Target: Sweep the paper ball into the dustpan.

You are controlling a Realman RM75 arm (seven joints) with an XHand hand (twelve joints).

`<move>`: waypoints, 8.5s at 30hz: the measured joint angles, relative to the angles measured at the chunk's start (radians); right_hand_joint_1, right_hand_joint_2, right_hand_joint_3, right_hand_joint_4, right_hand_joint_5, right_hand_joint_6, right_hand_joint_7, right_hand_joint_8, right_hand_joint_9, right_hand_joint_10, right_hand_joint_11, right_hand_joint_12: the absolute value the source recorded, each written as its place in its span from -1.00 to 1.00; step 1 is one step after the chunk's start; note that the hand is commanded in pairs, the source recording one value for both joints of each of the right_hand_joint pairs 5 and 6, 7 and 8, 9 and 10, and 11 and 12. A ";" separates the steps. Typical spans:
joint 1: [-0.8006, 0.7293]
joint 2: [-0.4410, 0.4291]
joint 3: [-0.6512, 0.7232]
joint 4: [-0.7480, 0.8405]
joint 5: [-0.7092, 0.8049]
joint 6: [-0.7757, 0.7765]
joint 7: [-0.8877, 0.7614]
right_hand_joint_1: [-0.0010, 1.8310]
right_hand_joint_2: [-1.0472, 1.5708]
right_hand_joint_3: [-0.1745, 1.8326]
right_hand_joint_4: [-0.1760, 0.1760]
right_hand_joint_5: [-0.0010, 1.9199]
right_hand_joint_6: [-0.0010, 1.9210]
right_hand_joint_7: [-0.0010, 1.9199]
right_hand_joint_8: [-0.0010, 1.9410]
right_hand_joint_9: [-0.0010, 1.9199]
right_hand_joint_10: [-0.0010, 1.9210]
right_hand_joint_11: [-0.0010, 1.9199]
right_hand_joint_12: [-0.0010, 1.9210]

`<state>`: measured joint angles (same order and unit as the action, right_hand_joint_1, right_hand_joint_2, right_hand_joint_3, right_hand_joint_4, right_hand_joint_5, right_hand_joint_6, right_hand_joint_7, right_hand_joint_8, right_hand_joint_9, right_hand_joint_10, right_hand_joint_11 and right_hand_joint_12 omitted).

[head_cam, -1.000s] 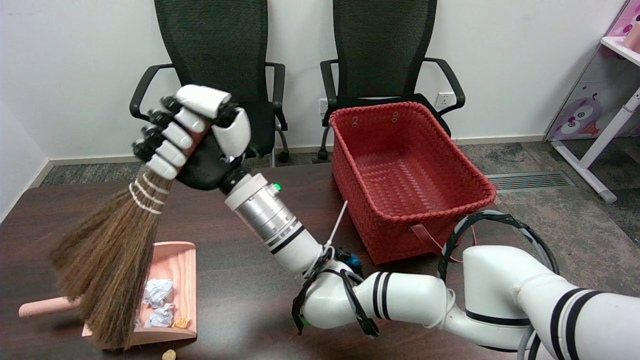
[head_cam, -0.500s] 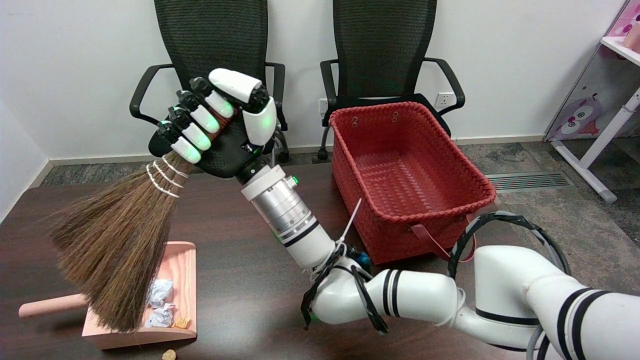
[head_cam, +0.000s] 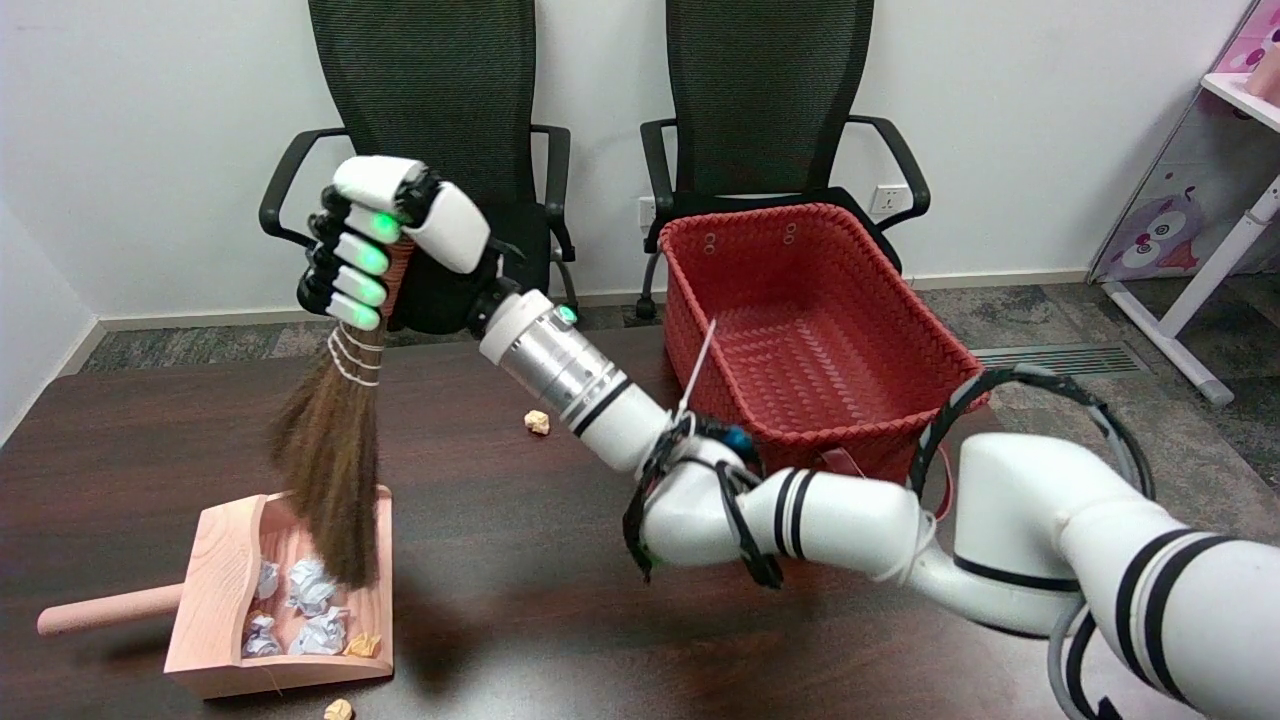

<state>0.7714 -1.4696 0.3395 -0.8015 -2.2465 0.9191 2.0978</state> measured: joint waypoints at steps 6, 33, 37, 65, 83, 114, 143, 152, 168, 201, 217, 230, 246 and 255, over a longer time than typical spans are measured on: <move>0.055 0.015 0.002 0.042 -0.111 -0.110 -0.076 -0.04 0.72 0.48 -0.02 1.00 1.00 1.00 0.98 1.00 1.00 1.00 1.00; 0.275 0.068 -0.052 0.160 -0.510 -0.363 -0.375 -0.03 0.72 0.60 -0.04 1.00 1.00 1.00 0.98 1.00 1.00 1.00 1.00; 0.289 0.078 -0.071 0.189 -0.526 -0.368 -0.350 -0.03 0.71 0.62 -0.04 1.00 1.00 1.00 0.98 1.00 1.00 1.00 1.00; 0.247 0.065 -0.187 0.274 -0.565 -0.339 -0.136 0.00 0.72 0.59 -0.01 1.00 1.00 1.00 0.98 1.00 1.00 1.00 1.00; 0.162 0.062 -0.113 0.148 -0.567 -0.271 0.096 0.00 0.70 0.66 -0.01 1.00 1.00 1.00 0.98 1.00 1.00 1.00 1.00; -0.015 0.231 0.280 -0.229 -0.547 -0.262 0.004 -0.18 0.86 0.94 -0.01 1.00 1.00 1.00 0.98 1.00 1.00 1.00 1.00; -0.225 0.278 0.434 -0.690 -0.563 -0.741 -0.367 -0.22 1.00 0.96 0.05 1.00 1.00 1.00 0.98 1.00 1.00 1.00 1.00; -0.270 0.177 0.433 -0.664 -0.567 -0.798 -0.595 -0.20 1.00 0.94 0.06 1.00 1.00 1.00 0.98 1.00 1.00 1.00 1.00; -0.306 -0.059 0.437 -0.527 -0.570 -0.909 -0.958 -0.19 1.00 0.98 0.05 1.00 1.00 1.00 0.98 1.00 1.00 1.00 1.00; -0.196 -0.345 0.384 0.000 -0.293 -0.685 -0.831 -0.12 0.39 1.00 -0.05 1.00 1.00 1.00 0.98 1.00 1.00 1.00 1.00; -0.136 -0.314 0.310 -0.024 -0.067 -0.513 -0.602 -0.10 0.31 1.00 -0.07 1.00 1.00 1.00 0.98 1.00 1.00 1.00 1.00; -0.141 -0.208 0.265 -0.172 0.031 -0.394 -0.504 -0.14 0.55 0.86 -0.08 1.00 1.00 1.00 0.98 1.00 1.00 1.00 1.00; -0.210 0.041 0.255 -0.438 0.082 -0.294 -0.617 -0.20 1.00 0.99 -0.01 1.00 1.00 1.00 0.98 1.00 1.00 1.00 1.00; -0.323 0.191 0.309 -0.600 0.152 -0.264 -0.828 -0.17 0.96 1.00 -0.02 1.00 1.00 1.00 0.98 1.00 1.00 1.00 1.00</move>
<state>0.4480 -1.2787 0.6485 -1.4019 -2.0944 0.6551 1.2701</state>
